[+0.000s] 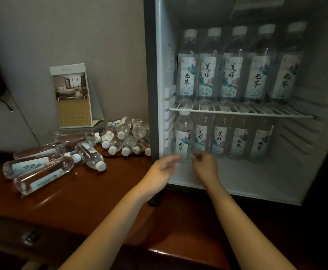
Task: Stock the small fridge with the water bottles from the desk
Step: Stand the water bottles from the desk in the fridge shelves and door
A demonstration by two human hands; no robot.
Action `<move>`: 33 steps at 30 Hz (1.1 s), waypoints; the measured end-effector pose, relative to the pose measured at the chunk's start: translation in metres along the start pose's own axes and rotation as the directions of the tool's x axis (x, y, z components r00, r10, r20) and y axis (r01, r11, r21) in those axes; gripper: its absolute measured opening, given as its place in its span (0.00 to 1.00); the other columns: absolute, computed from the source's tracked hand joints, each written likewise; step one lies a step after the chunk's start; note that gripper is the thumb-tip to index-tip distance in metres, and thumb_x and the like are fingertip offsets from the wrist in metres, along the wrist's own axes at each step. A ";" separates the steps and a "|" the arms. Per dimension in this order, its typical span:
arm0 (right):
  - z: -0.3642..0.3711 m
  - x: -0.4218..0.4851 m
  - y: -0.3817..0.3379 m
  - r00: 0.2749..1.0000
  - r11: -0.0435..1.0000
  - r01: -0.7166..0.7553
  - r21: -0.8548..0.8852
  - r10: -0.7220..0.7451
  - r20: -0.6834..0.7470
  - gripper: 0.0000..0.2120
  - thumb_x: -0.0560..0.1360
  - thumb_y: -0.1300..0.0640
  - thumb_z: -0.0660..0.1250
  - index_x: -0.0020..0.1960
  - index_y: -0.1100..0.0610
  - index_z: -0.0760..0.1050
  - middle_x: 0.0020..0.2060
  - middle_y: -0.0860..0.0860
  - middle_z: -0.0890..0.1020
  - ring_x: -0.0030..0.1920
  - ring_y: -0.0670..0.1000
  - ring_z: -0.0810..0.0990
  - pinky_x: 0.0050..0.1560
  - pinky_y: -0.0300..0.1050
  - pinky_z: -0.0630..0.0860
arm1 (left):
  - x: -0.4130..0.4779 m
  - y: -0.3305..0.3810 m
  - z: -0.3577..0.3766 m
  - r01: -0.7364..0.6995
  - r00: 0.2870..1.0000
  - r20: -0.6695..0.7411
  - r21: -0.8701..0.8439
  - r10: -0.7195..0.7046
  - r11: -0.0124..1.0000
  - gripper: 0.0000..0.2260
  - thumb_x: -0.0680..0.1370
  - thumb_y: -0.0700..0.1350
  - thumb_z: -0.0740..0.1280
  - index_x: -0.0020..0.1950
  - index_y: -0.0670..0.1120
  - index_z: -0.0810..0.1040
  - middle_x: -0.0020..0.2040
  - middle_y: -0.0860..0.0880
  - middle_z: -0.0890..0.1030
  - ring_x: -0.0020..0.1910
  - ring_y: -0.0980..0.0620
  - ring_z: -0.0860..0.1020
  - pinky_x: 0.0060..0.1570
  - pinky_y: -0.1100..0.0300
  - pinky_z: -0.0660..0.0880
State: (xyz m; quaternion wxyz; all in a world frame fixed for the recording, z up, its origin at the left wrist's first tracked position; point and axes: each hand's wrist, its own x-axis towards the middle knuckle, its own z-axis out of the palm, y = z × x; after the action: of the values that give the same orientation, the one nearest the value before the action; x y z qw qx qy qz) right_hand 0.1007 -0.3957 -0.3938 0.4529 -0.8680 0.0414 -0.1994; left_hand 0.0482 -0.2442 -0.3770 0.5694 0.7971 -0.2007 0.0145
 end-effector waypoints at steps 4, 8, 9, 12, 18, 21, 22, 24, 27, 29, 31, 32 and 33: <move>0.004 -0.025 -0.017 0.999 0.993 -0.011 0.116 0.008 0.031 0.10 0.76 0.62 0.62 0.53 0.60 0.79 0.49 0.57 0.83 0.50 0.56 0.80 0.52 0.47 0.75 | -0.025 -0.006 -0.024 0.046 0.999 -0.027 -0.022 -0.047 0.999 0.12 0.80 0.38 0.59 0.56 0.52 0.76 0.53 0.55 0.80 0.53 0.62 0.78 0.53 0.70 0.73; 0.024 -0.054 -0.043 0.981 0.976 -0.027 0.216 -0.015 0.192 0.10 0.74 0.62 0.62 0.37 0.53 0.77 0.34 0.53 0.82 0.37 0.51 0.82 0.42 0.45 0.79 | -0.049 -0.018 -0.057 0.095 0.992 -0.086 0.007 -0.094 0.995 0.12 0.80 0.39 0.58 0.52 0.53 0.78 0.50 0.54 0.82 0.50 0.60 0.80 0.51 0.67 0.75; 0.031 -0.062 -0.050 0.971 0.967 -0.038 0.251 -0.024 0.239 0.12 0.74 0.63 0.62 0.35 0.53 0.76 0.31 0.52 0.81 0.33 0.49 0.81 0.36 0.41 0.78 | -0.055 -0.022 -0.066 0.112 0.987 -0.116 0.009 -0.110 0.994 0.12 0.80 0.39 0.58 0.51 0.53 0.78 0.49 0.53 0.82 0.50 0.59 0.80 0.50 0.67 0.75; 0.056 -0.080 -0.067 0.931 0.963 0.025 0.268 -0.119 0.344 0.13 0.72 0.65 0.61 0.35 0.51 0.77 0.29 0.49 0.81 0.29 0.44 0.79 0.33 0.37 0.75 | -0.068 -0.037 -0.097 0.166 0.962 -0.229 0.055 -0.149 0.985 0.10 0.80 0.38 0.59 0.52 0.51 0.78 0.50 0.52 0.81 0.51 0.58 0.78 0.50 0.67 0.73; 0.108 -0.090 -0.089 0.854 0.979 0.095 0.178 -0.172 0.490 0.11 0.75 0.62 0.60 0.41 0.50 0.78 0.32 0.45 0.81 0.32 0.42 0.80 0.32 0.32 0.74 | -0.089 -0.077 -0.173 0.339 0.850 -0.511 0.340 -0.130 0.877 0.12 0.78 0.38 0.62 0.60 0.46 0.77 0.60 0.47 0.76 0.60 0.51 0.73 0.59 0.59 0.70; 0.133 -0.091 -0.094 0.826 0.986 0.076 0.148 -0.145 0.544 0.12 0.75 0.62 0.59 0.39 0.48 0.76 0.34 0.46 0.82 0.34 0.44 0.81 0.37 0.38 0.78 | -0.096 -0.098 -0.213 0.513 0.760 -0.648 0.554 -0.047 0.656 0.17 0.76 0.40 0.64 0.65 0.43 0.73 0.65 0.40 0.71 0.65 0.42 0.67 0.66 0.50 0.63; 0.140 -0.092 -0.096 0.814 0.988 0.074 0.138 -0.140 0.564 0.12 0.75 0.62 0.59 0.40 0.48 0.76 0.35 0.46 0.82 0.34 0.45 0.81 0.37 0.39 0.78 | -0.099 -0.104 -0.226 0.581 0.725 -0.687 0.578 -0.042 0.574 0.19 0.75 0.41 0.64 0.66 0.42 0.70 0.66 0.39 0.69 0.66 0.40 0.66 0.67 0.47 0.62; 0.153 -0.094 -0.099 0.794 0.989 0.068 0.134 -0.135 0.593 0.12 0.75 0.61 0.59 0.40 0.48 0.76 0.36 0.47 0.82 0.34 0.44 0.81 0.35 0.37 0.76 | -0.104 -0.114 -0.249 0.677 0.685 -0.725 0.596 -0.074 0.431 0.23 0.76 0.45 0.64 0.70 0.42 0.66 0.67 0.39 0.68 0.66 0.40 0.66 0.67 0.46 0.63; 0.168 -0.095 -0.101 0.794 0.987 0.026 0.157 -0.116 0.596 0.11 0.76 0.61 0.60 0.41 0.49 0.77 0.36 0.48 0.82 0.33 0.43 0.80 0.32 0.36 0.73 | -0.106 -0.128 -0.268 0.662 0.738 -0.668 0.688 -0.097 0.297 0.30 0.73 0.51 0.69 0.72 0.45 0.62 0.68 0.42 0.68 0.67 0.43 0.66 0.67 0.48 0.66; 0.175 -0.095 -0.101 0.799 0.986 0.001 0.168 -0.102 0.593 0.11 0.76 0.60 0.60 0.41 0.49 0.77 0.35 0.47 0.82 0.33 0.43 0.80 0.33 0.35 0.74 | -0.105 -0.134 -0.273 0.641 0.762 -0.642 0.731 -0.081 0.234 0.33 0.72 0.55 0.70 0.72 0.46 0.62 0.68 0.43 0.68 0.67 0.44 0.67 0.65 0.49 0.67; 0.179 -0.096 -0.101 0.802 0.988 0.002 0.155 -0.094 0.590 0.11 0.76 0.60 0.60 0.41 0.47 0.77 0.35 0.47 0.83 0.34 0.43 0.80 0.35 0.37 0.75 | -0.101 -0.135 -0.276 0.650 0.756 -0.651 0.735 -0.064 0.196 0.34 0.71 0.59 0.69 0.71 0.47 0.63 0.67 0.44 0.69 0.65 0.44 0.68 0.62 0.49 0.69; 0.181 -0.096 -0.100 0.803 0.989 0.009 0.146 -0.094 0.589 0.11 0.76 0.60 0.60 0.40 0.47 0.76 0.35 0.46 0.83 0.35 0.43 0.80 0.37 0.39 0.76 | -0.099 -0.135 -0.277 0.656 0.750 -0.659 0.730 -0.057 0.191 0.33 0.71 0.61 0.68 0.69 0.47 0.64 0.66 0.45 0.70 0.64 0.44 0.69 0.60 0.48 0.70; 0.182 -0.096 -0.100 0.804 0.990 0.014 0.139 -0.094 0.588 0.11 0.76 0.60 0.60 0.40 0.47 0.76 0.35 0.46 0.83 0.36 0.43 0.80 0.38 0.40 0.77 | -0.097 -0.133 -0.278 0.659 0.746 -0.664 0.726 -0.049 0.194 0.31 0.71 0.62 0.67 0.68 0.47 0.66 0.65 0.45 0.71 0.63 0.44 0.70 0.58 0.48 0.71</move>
State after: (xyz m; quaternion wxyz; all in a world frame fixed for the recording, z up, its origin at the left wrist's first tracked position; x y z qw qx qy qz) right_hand 0.0714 -0.1727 -0.4358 0.4919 -0.8568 -0.1394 0.0665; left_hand 0.0603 0.0750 -0.4240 0.0027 0.9588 0.2046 0.1969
